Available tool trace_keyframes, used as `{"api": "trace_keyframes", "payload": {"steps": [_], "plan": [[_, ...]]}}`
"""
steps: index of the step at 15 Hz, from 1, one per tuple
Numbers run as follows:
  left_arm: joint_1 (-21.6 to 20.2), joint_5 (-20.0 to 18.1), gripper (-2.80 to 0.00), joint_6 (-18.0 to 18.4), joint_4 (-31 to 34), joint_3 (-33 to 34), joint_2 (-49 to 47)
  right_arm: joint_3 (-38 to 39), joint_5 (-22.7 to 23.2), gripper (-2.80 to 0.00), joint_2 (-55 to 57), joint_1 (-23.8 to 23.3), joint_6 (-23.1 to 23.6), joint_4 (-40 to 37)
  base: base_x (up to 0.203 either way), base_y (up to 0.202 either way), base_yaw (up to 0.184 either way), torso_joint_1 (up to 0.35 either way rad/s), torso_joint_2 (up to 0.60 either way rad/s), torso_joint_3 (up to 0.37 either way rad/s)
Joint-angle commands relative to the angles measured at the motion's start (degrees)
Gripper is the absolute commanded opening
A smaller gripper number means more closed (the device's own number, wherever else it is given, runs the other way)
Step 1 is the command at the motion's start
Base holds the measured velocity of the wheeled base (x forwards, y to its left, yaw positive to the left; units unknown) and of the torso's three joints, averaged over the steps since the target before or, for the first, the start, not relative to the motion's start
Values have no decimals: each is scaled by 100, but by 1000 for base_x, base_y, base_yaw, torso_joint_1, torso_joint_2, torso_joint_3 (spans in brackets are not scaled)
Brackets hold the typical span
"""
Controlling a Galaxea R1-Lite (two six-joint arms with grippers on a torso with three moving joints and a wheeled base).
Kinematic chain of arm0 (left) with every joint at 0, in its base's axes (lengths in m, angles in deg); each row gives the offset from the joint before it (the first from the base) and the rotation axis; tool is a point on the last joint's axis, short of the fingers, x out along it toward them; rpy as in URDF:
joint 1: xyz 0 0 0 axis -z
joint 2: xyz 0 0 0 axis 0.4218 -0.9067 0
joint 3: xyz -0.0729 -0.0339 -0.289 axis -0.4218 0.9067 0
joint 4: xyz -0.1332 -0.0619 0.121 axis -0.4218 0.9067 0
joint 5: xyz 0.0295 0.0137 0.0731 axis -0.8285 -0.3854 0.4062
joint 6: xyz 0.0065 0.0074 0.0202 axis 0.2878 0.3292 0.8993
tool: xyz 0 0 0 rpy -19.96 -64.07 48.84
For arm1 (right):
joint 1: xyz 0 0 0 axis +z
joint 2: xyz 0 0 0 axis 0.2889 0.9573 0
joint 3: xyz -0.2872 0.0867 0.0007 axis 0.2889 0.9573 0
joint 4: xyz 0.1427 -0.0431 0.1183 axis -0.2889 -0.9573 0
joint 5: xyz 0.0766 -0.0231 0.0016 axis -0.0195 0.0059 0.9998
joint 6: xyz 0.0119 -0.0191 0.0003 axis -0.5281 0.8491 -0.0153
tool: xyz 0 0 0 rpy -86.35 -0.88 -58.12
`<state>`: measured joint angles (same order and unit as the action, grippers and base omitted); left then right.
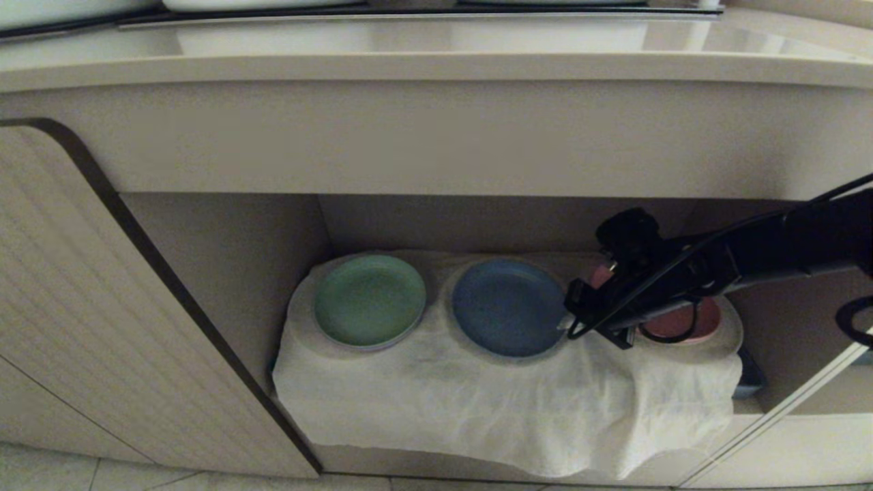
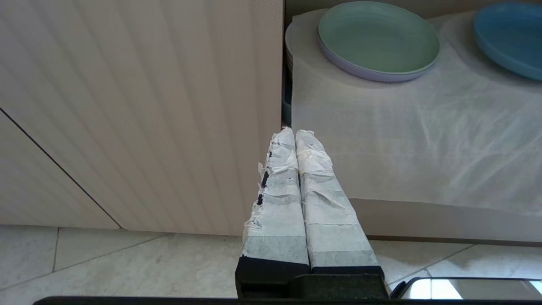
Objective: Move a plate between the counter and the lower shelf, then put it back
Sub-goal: Put the plate in the cupboard
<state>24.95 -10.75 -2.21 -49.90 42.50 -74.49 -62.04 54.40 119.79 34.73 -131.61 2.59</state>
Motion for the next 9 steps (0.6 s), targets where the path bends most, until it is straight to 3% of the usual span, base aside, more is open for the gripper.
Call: {"api": "trace_keyframes", "payload": {"steps": [1,9], "plan": [[0,2,-280,-8,2,1,2,1,-18,-280,66,17,-25,-10,0,0,0,0,0,0],[0,2,-280,-4,2,1,2,-122,-42,-280,137,26,-34,-19,0,0,0,0,0,0]]}}
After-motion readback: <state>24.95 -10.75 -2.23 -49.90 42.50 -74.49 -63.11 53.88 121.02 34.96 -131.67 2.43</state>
